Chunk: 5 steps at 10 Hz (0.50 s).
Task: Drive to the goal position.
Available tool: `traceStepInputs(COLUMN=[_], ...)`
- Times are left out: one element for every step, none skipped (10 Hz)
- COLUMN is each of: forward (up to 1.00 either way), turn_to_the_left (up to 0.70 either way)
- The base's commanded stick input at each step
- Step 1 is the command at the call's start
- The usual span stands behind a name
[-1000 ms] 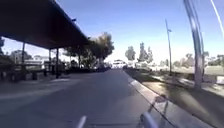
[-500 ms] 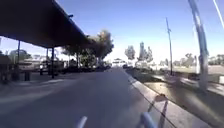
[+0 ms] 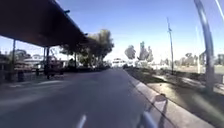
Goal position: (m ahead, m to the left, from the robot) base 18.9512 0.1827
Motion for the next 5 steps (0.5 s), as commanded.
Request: traceStepInputs(forward=[0.98, 0.98, 0.98, 0.98, 0.98], turn_to_the_left=[0.00, 0.00, 0.00, 0.00, 0.00])
